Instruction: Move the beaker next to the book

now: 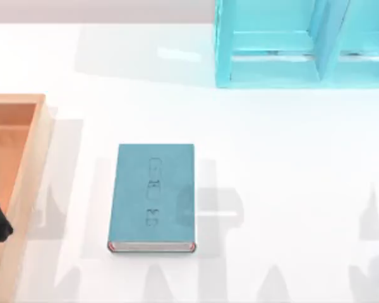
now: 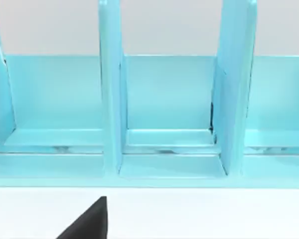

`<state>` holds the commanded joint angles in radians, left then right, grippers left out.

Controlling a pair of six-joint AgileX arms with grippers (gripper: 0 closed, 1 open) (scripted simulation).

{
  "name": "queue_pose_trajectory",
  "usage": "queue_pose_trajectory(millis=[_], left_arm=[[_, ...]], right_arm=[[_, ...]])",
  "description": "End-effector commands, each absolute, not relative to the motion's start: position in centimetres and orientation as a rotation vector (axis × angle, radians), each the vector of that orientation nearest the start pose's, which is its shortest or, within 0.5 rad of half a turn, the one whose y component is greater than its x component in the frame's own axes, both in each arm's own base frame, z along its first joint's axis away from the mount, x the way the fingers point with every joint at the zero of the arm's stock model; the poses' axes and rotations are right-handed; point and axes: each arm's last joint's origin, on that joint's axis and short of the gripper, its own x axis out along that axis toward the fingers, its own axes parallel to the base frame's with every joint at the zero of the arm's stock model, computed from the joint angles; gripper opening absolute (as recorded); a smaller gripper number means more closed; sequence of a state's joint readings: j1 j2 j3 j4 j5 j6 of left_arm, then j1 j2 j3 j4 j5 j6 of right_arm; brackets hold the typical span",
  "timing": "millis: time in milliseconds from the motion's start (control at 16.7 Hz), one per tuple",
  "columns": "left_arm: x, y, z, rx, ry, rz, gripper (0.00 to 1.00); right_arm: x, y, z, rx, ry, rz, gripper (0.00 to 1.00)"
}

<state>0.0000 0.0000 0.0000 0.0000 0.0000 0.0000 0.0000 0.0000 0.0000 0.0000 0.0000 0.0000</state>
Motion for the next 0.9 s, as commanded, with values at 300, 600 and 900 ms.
queue_pose_trajectory(millis=[300,600,900], left_arm=[[10.6,-0.1,16.0,0.000,0.000,0.000,1.00],[10.6,-0.1,16.0,0.000,0.000,0.000,1.00],[10.6,-0.1,16.0,0.000,0.000,0.000,1.00]], right_arm=[[10.7,-0.1,16.7,-0.066,0.076,0.006,1.00],[11.7,0.1,19.0,-0.379,0.420,0.099,1.00],[14.1,0.5,21.4,-0.803,0.833,0.413,1.00]])
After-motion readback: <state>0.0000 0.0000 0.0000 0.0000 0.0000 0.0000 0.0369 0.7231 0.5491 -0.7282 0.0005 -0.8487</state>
